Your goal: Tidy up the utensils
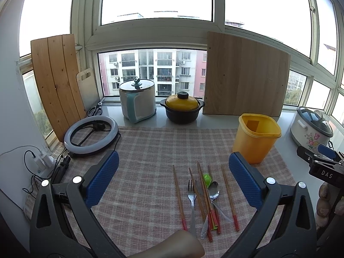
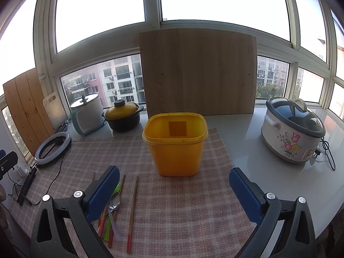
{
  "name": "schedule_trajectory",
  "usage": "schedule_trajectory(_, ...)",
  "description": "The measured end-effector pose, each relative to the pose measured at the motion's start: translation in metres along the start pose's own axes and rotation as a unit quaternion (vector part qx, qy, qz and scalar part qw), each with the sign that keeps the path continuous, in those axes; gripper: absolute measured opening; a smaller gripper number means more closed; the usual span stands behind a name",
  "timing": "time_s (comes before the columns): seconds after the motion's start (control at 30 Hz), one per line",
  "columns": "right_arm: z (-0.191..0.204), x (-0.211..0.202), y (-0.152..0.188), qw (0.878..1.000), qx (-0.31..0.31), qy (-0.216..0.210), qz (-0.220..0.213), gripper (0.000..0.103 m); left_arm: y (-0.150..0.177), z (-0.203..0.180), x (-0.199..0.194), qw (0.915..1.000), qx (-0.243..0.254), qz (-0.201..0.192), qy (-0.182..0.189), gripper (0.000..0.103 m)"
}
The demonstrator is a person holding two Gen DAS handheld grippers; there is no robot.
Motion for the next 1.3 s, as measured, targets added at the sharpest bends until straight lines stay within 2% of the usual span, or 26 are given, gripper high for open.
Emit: schedule_trajectory(1.3, 0.0025, 0.0059, 0.0013, 1.0, -0.002, 0.004, 0.006, 0.103, 0.0025, -0.004, 0.0058, 1.0, -0.001, 0.003, 0.0, 0.103)
Point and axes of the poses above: each gripper's, at about its wrist camera, not at the fingertips, and x roughly the way its jaws point, z to its left, y to its underside, the point moved 5 cm from there along x, roughly the way its jaws point
